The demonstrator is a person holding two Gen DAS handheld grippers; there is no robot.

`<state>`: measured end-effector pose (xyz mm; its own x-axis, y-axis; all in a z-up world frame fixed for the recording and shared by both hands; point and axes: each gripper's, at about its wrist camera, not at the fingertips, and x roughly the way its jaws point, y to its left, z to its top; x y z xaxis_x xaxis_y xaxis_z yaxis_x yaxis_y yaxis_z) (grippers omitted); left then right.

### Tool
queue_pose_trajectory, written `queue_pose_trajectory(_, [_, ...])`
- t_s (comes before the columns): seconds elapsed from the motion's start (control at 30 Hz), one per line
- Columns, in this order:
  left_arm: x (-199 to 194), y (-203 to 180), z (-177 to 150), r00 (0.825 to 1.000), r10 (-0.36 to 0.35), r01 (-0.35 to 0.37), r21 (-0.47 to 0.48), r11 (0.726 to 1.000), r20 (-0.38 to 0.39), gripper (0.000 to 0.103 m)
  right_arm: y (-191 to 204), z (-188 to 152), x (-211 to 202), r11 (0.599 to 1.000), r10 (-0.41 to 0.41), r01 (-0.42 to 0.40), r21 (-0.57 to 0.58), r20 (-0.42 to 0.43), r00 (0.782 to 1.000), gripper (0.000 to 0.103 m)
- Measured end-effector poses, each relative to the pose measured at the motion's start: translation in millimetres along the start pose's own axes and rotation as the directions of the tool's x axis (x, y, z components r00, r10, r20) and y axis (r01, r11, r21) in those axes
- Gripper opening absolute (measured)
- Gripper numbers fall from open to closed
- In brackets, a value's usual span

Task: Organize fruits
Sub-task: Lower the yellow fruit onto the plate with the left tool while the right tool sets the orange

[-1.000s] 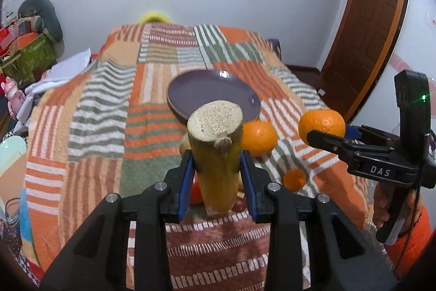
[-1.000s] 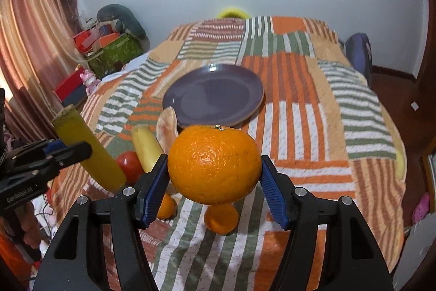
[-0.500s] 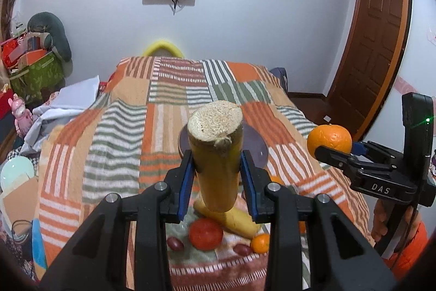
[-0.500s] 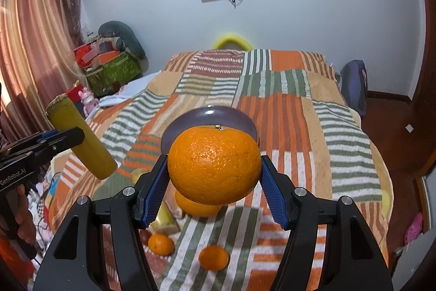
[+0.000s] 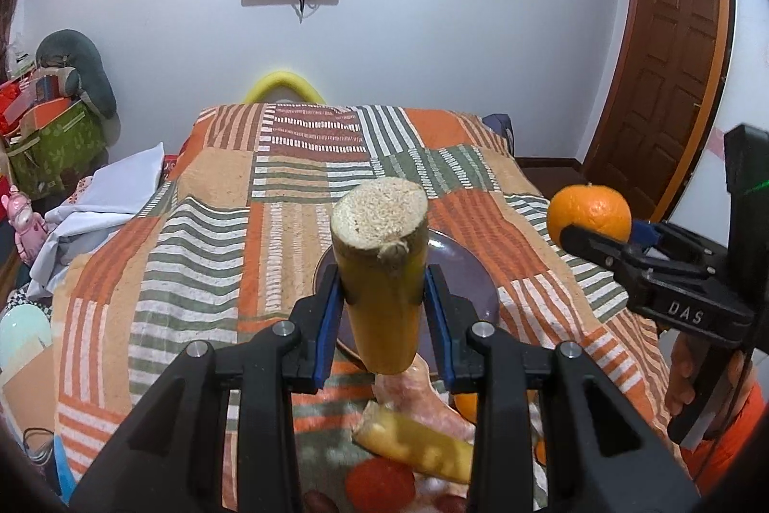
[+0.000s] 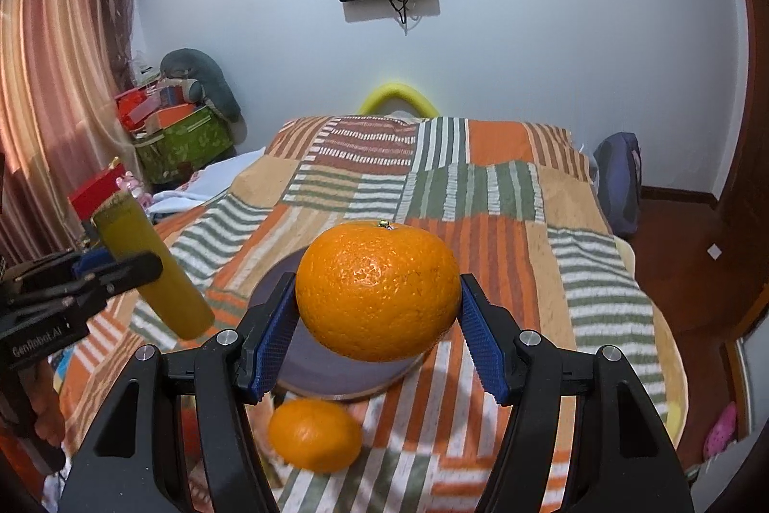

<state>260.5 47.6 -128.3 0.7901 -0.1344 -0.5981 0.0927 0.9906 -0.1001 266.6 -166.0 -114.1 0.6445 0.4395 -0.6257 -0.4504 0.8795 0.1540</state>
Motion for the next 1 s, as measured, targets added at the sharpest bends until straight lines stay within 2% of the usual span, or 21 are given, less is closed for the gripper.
queue_pose_trajectory(0.27, [41.7,8.9,6.8,0.999,-0.004,0.004,0.001,1.000,-0.048,0.033,-2.7,8.7,35.6,1.000,-0.010,0.010,-0.015,-0.018,1.000,0.062])
queue_pose_trajectory(0.63, [97.1,21.3,5.6,0.989,-0.016,0.014,-0.015,1.000,-0.144,0.033,-2.9,6.3,95.4,0.998,-0.039,0.033,-0.053,-0.114,0.993,0.062])
queue_pose_trajectory(0.83, [121.1,26.7,6.7,0.983,-0.030,0.024,-0.037,0.999,-0.179,0.033,-0.5,6.6,122.3,0.998,-0.030,0.019,-0.063,-0.176,0.984,0.062])
queue_pose_trajectory(1.0, [132.4,28.7,12.5,0.983,-0.039,0.031,-0.047,0.998,-0.178,0.033,-2.1,3.8,139.9,0.997,-0.016,-0.001,-0.075,-0.222,0.975,0.062])
